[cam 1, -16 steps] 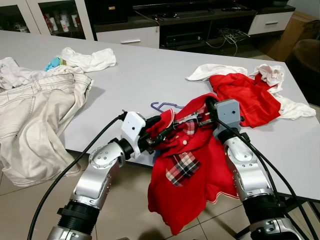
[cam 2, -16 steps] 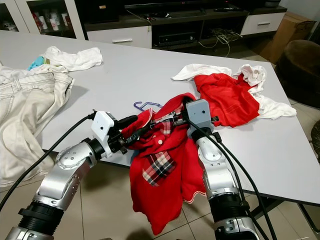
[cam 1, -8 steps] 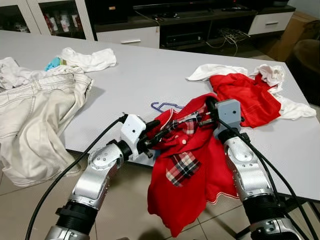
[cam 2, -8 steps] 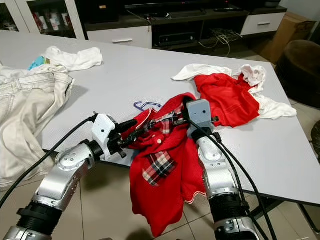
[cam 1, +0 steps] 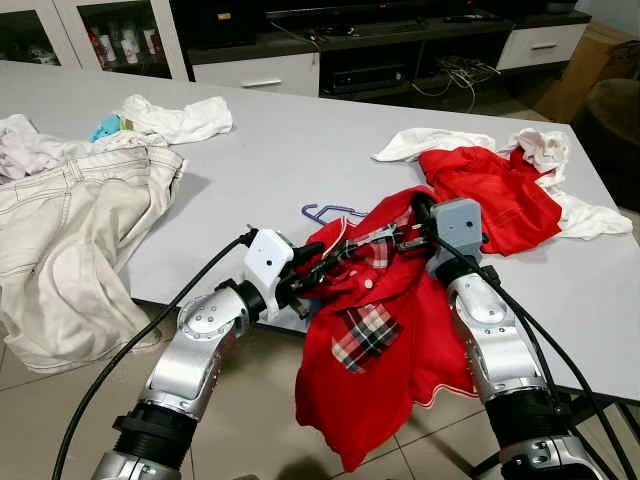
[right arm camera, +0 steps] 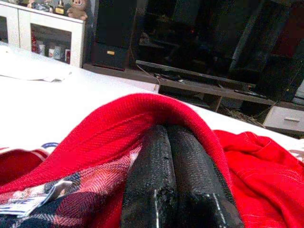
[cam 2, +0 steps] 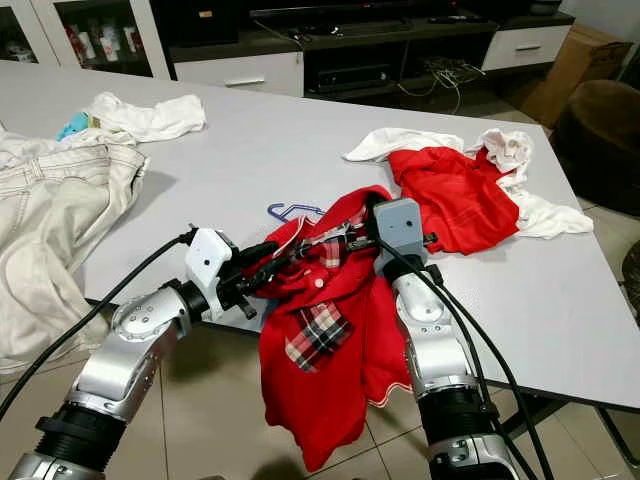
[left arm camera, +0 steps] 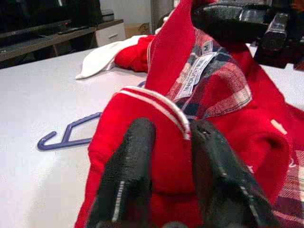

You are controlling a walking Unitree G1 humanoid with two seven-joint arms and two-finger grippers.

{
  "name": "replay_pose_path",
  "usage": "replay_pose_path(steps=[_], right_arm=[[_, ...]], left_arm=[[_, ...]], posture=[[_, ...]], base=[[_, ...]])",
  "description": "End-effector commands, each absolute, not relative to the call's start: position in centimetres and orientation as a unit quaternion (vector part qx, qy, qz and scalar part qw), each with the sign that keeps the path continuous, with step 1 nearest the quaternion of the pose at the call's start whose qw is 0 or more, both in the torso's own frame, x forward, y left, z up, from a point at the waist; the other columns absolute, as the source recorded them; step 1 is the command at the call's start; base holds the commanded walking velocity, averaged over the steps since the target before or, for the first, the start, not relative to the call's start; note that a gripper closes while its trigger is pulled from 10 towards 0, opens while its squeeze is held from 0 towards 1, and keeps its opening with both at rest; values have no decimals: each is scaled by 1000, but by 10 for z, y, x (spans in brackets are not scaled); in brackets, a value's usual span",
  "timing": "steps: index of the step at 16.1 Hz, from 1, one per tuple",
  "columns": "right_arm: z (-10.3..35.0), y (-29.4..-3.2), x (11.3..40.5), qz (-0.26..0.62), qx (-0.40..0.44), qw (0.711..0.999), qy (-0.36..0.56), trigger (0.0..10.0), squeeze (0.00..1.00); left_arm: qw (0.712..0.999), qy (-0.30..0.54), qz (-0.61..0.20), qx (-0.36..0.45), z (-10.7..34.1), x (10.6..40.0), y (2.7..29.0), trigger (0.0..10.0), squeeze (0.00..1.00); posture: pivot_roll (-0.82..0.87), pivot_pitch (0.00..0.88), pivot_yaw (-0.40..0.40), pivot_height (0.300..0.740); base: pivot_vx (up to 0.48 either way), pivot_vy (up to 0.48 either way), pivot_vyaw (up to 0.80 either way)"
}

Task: Hang hanger

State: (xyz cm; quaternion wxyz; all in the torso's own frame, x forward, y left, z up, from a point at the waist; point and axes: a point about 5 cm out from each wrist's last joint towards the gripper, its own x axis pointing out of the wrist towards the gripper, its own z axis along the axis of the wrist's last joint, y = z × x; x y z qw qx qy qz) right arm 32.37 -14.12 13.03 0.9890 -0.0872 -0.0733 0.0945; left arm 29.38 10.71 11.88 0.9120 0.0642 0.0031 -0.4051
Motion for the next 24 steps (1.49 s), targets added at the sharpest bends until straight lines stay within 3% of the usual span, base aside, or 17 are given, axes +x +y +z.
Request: replay_pose_path(steps=[1, 2, 19, 20, 21, 22, 23, 24], right_arm=[[142, -141, 326, 91, -79, 988, -98, 7255, 0], [142, -141, 326, 93, -78, 988, -96, 9882, 0], [128, -135, 323, 139, 0, 990, -38, 10000, 0], [128, -135, 323, 141, 2, 989, -37, 10000, 59], [127, -135, 322, 147, 7, 989, -33, 10000, 976], [123, -132, 321, 156, 3, 988, -21, 10000, 1000], [120, -132, 321, 159, 2, 987, -10, 10000, 957], [117, -131, 321, 161, 1, 987, -1, 10000, 584]], left_arm=[[908, -10, -414, 63, 124, 294, 105, 0, 0], [908, -10, -415, 58, 124, 294, 105, 0, 0], [923, -3, -384, 24, 123, 300, 108, 0, 0], [924, -3, -383, 24, 123, 300, 108, 0, 0], [926, -3, -378, 21, 123, 301, 109, 0, 0], [929, -2, -371, 18, 123, 302, 110, 0, 0], [930, -2, -367, 16, 123, 303, 110, 0, 0], [932, -1, -362, 13, 123, 304, 111, 0, 0]], posture=[[-53, 0, 5, 740], [-53, 0, 5, 740], [-54, 0, -2, 740], [-54, 0, -2, 740], [-54, 0, -1, 740], [-54, 0, -1, 740], [-54, 0, -1, 740], [-55, 0, -1, 740]], base=[[0, 0, 0], [0, 0, 0], [0, 0, 0], [0, 0, 0], [0, 0, 0], [0, 0, 0], [0, 0, 0], [0, 0, 0]])
